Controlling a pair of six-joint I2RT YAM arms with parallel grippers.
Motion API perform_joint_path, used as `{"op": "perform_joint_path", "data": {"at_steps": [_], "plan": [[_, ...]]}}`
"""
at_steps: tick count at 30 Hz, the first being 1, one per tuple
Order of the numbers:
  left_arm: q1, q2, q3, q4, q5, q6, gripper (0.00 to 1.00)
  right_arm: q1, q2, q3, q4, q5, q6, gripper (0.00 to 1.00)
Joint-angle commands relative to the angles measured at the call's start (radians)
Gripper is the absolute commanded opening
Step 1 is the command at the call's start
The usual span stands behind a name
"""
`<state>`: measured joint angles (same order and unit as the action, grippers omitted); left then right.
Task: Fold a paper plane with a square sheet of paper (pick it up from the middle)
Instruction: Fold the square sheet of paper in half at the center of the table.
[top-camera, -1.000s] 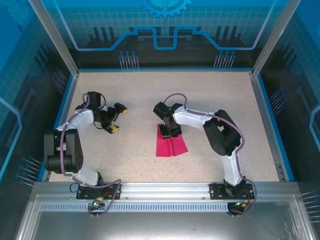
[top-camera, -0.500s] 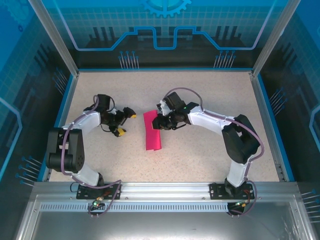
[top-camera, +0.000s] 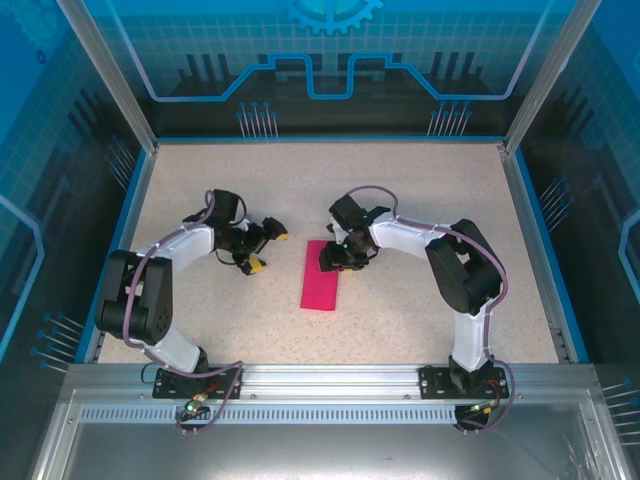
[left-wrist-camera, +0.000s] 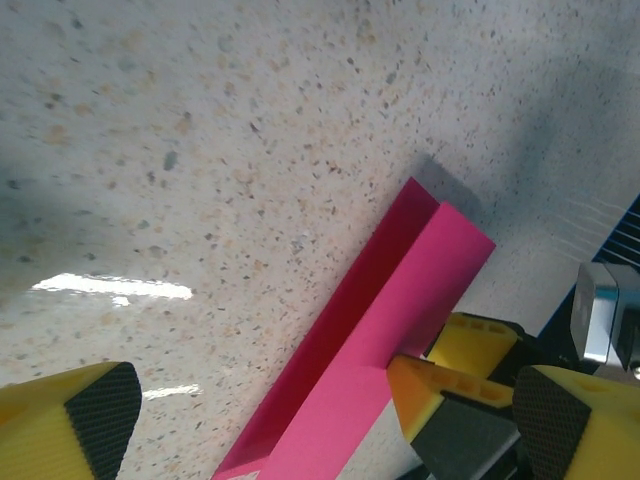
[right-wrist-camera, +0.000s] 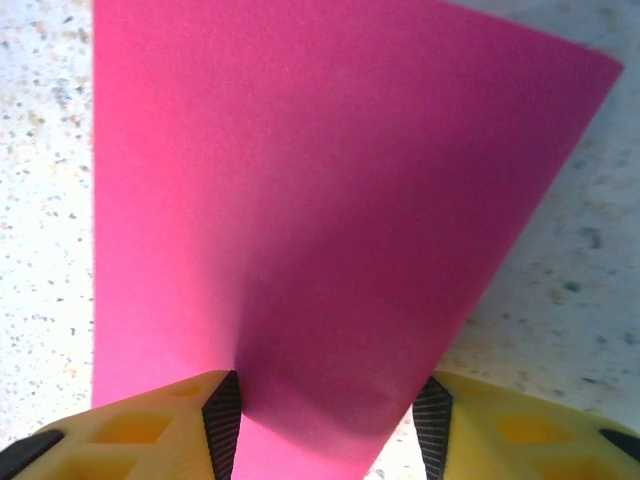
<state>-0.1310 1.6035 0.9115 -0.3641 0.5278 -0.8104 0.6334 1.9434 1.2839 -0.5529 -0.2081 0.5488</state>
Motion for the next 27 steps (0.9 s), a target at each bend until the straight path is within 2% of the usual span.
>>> {"op": "perform_joint_path", "data": {"at_steps": [1, 5, 15, 22, 27], "plan": [[-0.028, -0.015, -0.030, 0.030, 0.046, -0.006, 0.99, -0.018, -0.026, -0.006, -0.034, 0.032, 0.012, 0.51], [-0.051, -0.023, -0.050, 0.064, 0.055, -0.004, 0.96, -0.020, -0.009, -0.010, -0.038, 0.027, 0.028, 0.49], [-0.115, -0.034, -0.092, 0.174, 0.068, 0.029, 0.75, -0.015, 0.062, 0.000, -0.100, 0.041, -0.012, 0.50], [-0.152, -0.026, -0.113, 0.242, 0.036, 0.046, 0.71, 0.010, 0.128, 0.029, -0.152, 0.113, 0.032, 0.53], [-0.160, 0.009, -0.113, 0.270, 0.046, 0.036, 0.64, 0.045, 0.201, 0.065, -0.188, 0.167, 0.068, 0.54]]}}
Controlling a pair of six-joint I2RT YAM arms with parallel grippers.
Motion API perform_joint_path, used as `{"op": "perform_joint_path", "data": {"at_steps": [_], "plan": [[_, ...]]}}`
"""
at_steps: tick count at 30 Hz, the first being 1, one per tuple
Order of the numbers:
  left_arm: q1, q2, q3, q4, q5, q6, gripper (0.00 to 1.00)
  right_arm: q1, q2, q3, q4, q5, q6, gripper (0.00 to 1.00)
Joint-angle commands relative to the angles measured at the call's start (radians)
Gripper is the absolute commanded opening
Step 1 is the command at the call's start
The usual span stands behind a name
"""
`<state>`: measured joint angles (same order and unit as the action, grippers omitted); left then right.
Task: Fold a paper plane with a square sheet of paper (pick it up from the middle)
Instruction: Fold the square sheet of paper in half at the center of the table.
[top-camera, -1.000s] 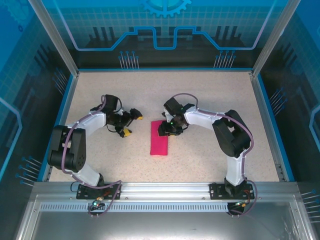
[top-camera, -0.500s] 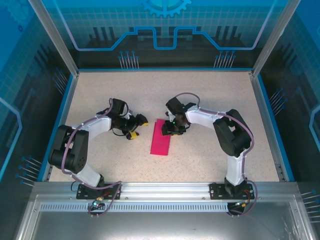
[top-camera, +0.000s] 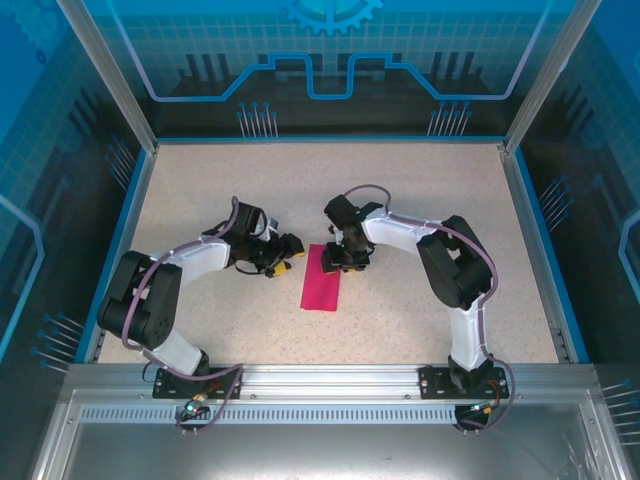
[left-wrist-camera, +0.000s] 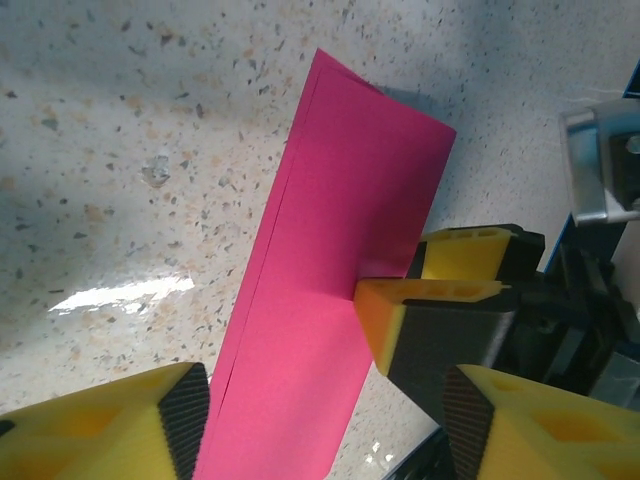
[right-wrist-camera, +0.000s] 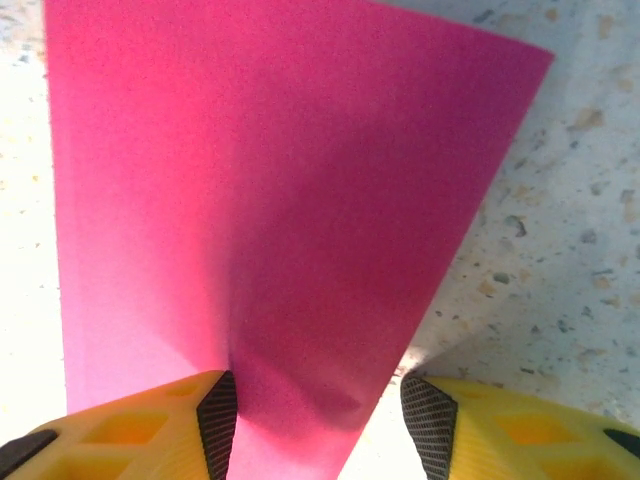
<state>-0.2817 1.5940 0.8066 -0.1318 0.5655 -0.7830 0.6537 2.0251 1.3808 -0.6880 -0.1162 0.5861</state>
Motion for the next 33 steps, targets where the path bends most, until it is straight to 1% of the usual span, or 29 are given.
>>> {"op": "perform_joint_path", "data": {"at_steps": [1, 5, 10, 20, 28, 33], "plan": [[-0.011, 0.024, -0.008, 0.042, 0.009, 0.006, 0.63, 0.029, 0.133, -0.030, -0.056, 0.081, 0.041, 0.54], [-0.017, 0.045, 0.000, 0.040, 0.009, 0.008, 0.59, 0.035, 0.173, -0.045, -0.039, 0.084, 0.088, 0.55], [-0.022, 0.069, 0.009, 0.046, 0.012, 0.013, 0.51, 0.038, 0.200, -0.065, -0.009, 0.073, 0.121, 0.56], [-0.046, 0.122, 0.031, 0.062, 0.018, 0.005, 0.36, 0.044, 0.222, -0.075, 0.003, 0.071, 0.072, 0.58], [-0.046, 0.120, 0.037, 0.049, -0.021, -0.007, 0.34, 0.052, 0.236, -0.077, 0.012, 0.077, 0.030, 0.57], [-0.047, 0.093, 0.019, 0.034, -0.072, -0.018, 0.33, 0.054, 0.245, -0.073, 0.009, 0.089, 0.021, 0.57]]}}
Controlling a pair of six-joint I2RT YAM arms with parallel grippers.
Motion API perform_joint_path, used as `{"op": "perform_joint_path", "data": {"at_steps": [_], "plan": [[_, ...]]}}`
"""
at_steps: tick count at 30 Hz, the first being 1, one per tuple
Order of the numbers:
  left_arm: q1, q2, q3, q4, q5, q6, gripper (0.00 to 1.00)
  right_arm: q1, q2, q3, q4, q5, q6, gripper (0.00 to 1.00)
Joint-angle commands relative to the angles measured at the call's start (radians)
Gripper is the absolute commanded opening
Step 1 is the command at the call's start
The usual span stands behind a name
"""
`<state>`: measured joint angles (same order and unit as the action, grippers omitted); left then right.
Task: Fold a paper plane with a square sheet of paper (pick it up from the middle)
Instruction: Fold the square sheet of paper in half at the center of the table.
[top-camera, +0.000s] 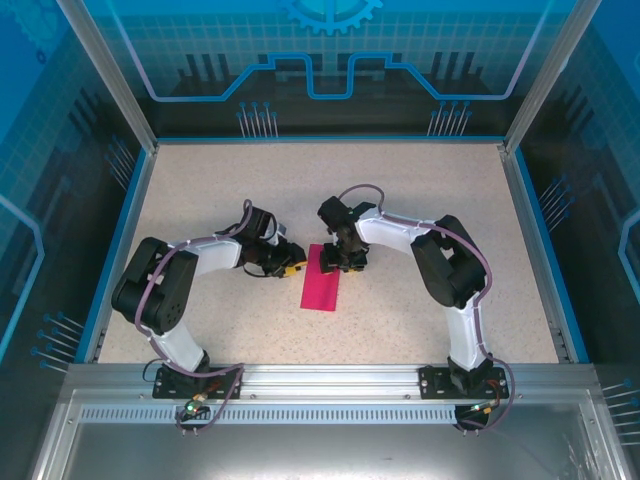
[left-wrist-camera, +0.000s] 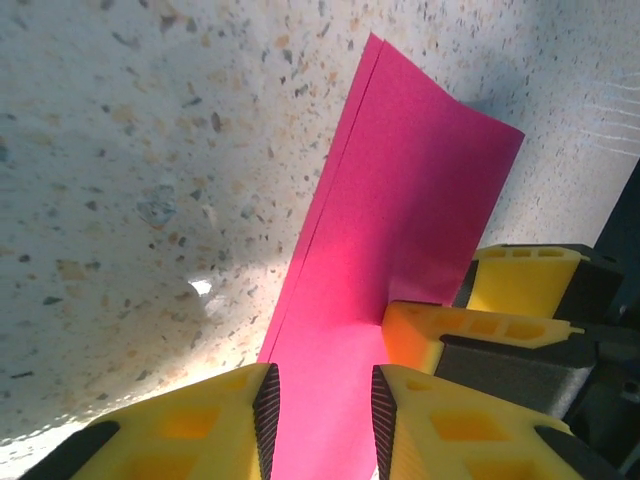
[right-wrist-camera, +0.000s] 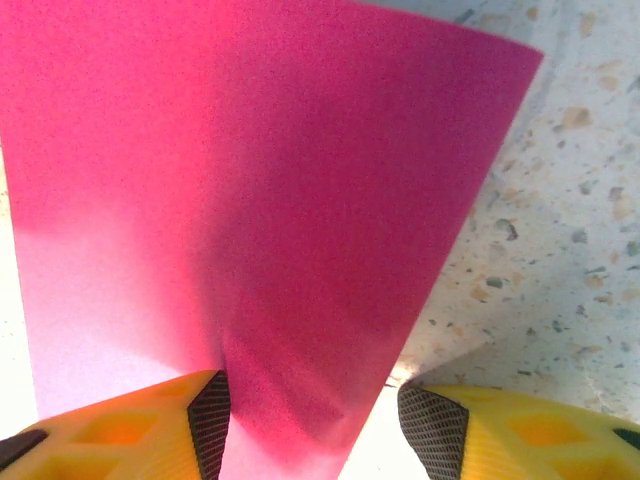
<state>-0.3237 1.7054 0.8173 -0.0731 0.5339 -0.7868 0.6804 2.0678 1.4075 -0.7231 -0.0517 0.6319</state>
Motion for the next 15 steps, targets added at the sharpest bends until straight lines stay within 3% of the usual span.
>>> {"op": "perform_joint_path", "data": {"at_steps": [1, 15], "plan": [[-0.005, -0.022, 0.009, -0.035, -0.052, -0.014, 0.33, 0.027, 0.205, -0.099, 0.045, 0.024, -0.025, 0.57], [-0.005, -0.044, -0.003, -0.066, -0.120, -0.052, 0.32, 0.029, 0.232, -0.084, 0.044, 0.014, -0.019, 0.58]]}}
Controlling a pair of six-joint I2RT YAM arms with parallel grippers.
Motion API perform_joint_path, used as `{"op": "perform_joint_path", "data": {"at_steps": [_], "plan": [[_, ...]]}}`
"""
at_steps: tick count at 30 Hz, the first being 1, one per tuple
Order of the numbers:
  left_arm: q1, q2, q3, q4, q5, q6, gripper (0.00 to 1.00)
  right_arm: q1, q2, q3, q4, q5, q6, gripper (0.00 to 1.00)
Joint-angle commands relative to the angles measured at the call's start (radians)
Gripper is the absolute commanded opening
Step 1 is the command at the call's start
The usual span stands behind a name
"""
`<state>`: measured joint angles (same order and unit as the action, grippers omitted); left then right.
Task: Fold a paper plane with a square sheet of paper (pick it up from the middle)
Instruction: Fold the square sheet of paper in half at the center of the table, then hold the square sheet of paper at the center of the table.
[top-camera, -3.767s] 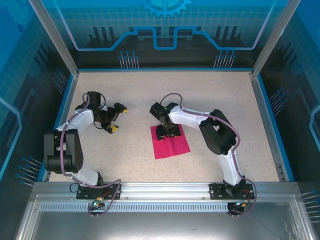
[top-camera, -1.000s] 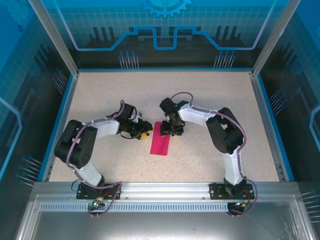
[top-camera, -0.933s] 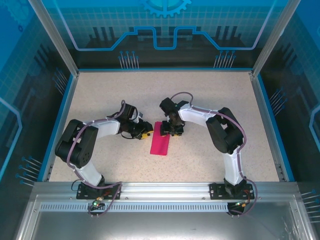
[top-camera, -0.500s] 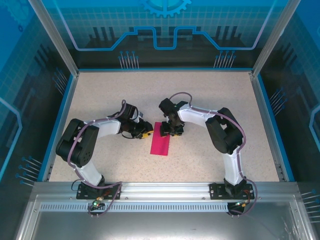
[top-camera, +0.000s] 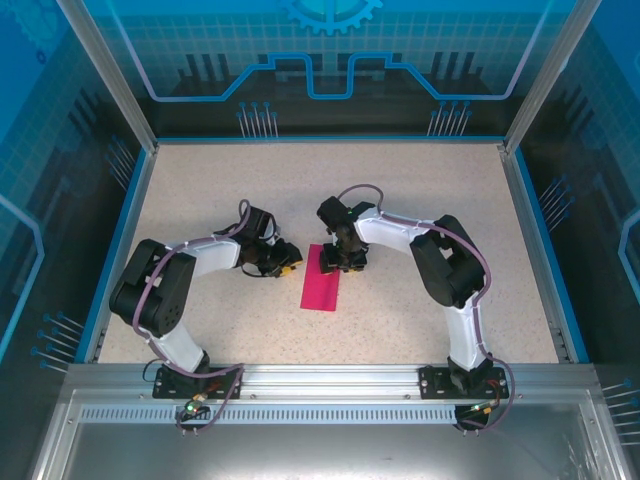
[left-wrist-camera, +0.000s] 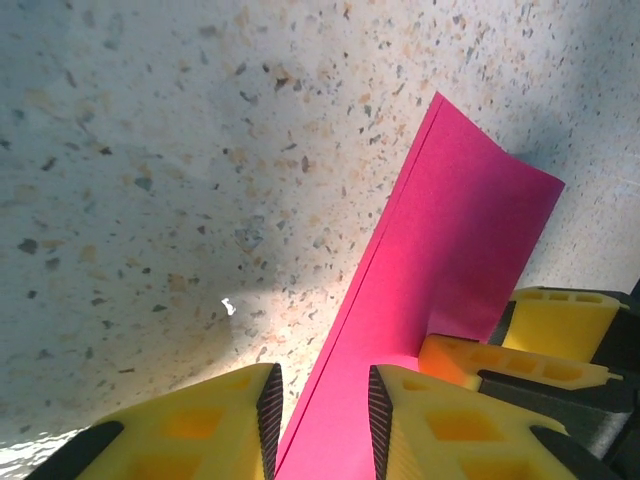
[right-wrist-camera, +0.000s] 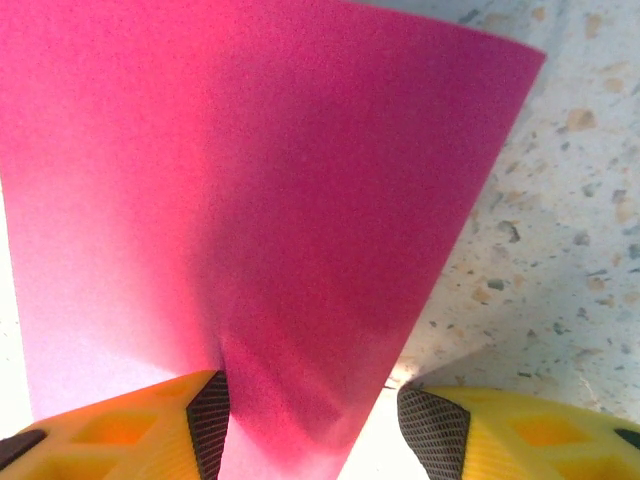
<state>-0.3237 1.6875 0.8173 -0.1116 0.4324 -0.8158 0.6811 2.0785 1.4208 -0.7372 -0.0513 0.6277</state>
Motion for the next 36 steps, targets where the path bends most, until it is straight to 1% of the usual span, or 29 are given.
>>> {"op": "perform_joint_path", "data": {"at_steps": [1, 6, 15, 36], "plan": [[-0.004, -0.028, -0.004, -0.026, -0.014, -0.024, 0.32, 0.028, 0.224, -0.095, 0.059, 0.012, -0.013, 0.58], [-0.004, -0.038, -0.008, -0.011, 0.007, -0.020, 0.31, 0.032, 0.232, -0.092, 0.056, 0.013, -0.019, 0.59], [-0.012, -0.022, -0.015, 0.052, 0.097, -0.016, 0.25, 0.033, 0.242, -0.085, 0.045, 0.014, -0.014, 0.60], [-0.056, 0.035, 0.019, 0.046, 0.131, 0.009, 0.20, 0.027, 0.306, -0.051, 0.029, -0.028, 0.026, 0.61]]}}
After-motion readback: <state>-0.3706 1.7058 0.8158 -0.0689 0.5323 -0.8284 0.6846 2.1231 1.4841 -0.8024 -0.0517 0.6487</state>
